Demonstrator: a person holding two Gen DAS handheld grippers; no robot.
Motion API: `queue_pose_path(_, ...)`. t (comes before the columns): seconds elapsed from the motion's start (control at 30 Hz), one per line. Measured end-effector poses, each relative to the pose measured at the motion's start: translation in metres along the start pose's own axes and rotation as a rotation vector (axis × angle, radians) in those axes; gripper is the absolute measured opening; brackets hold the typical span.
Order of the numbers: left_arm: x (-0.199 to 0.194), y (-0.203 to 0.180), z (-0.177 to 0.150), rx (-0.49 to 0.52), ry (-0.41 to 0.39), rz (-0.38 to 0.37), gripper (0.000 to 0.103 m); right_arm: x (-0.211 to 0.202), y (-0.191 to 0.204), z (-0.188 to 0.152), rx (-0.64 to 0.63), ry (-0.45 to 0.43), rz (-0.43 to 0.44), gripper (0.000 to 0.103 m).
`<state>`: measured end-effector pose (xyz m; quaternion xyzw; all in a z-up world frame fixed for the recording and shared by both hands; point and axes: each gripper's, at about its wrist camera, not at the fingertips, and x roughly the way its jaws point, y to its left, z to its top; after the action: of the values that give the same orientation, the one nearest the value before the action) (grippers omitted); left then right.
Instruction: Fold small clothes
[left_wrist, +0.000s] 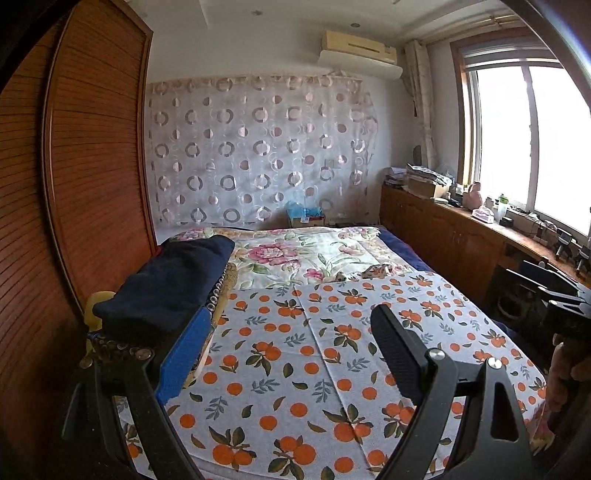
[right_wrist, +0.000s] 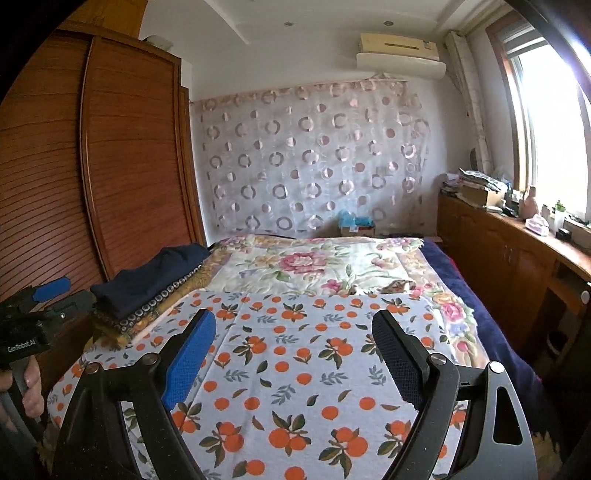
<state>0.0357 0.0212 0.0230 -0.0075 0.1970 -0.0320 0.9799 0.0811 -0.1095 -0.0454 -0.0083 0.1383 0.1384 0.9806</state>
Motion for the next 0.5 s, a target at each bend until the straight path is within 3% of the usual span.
queue_pose_path(0.5,-0.001,0.001,0.000,-0.002,-0.003,0.002,0.089,-0.022,-0.008,-0.001,0.002,-0.001,0.002,0.088)
